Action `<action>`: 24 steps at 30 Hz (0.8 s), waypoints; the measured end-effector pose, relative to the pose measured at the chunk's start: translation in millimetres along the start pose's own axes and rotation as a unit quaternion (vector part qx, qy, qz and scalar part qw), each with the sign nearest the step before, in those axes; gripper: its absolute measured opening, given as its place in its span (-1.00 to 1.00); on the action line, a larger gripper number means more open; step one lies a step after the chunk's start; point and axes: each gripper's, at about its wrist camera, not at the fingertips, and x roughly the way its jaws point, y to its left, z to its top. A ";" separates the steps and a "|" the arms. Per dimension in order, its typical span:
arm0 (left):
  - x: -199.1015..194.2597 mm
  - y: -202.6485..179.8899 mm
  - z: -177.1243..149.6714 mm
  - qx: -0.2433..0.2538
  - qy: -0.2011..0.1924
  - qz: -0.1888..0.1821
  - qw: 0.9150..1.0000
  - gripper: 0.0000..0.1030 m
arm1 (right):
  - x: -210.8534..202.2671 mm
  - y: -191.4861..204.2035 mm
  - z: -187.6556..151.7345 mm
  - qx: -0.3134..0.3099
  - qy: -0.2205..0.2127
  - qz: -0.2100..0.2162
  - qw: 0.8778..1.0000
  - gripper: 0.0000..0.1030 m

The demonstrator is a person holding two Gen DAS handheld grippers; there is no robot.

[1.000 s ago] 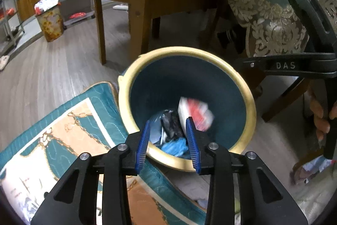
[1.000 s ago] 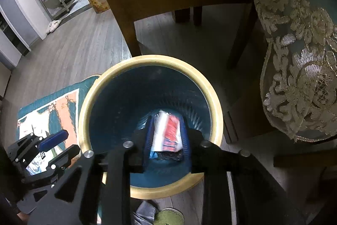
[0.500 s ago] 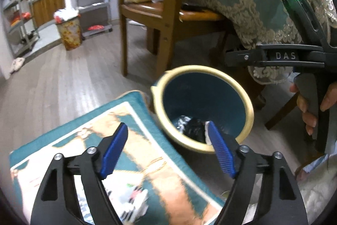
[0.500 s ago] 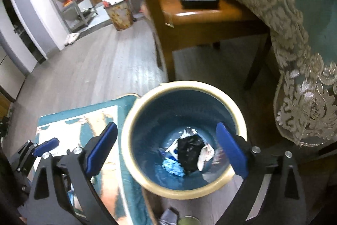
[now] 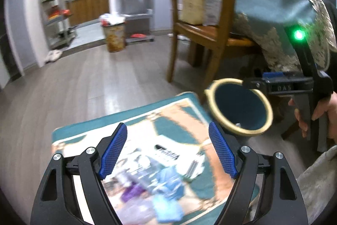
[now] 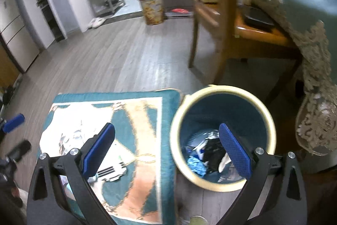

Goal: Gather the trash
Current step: 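Grasp the clear plastic bag with left tool while right tool grasps blue mask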

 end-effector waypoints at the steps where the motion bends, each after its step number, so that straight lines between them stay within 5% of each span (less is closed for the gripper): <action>1: -4.7 8.5 -3.9 -0.007 0.001 0.008 1.000 0.55 | 2.3 8.6 -0.7 -0.008 0.003 0.002 1.000 0.88; 14: -32.3 94.0 -91.6 -0.068 0.049 0.097 0.992 0.55 | 27.9 106.1 -25.6 -0.053 0.046 0.051 0.996 0.88; 24: 2.9 90.4 -143.2 -0.049 0.134 0.064 0.988 0.40 | 45.3 141.4 -61.0 -0.039 0.094 0.066 0.993 0.85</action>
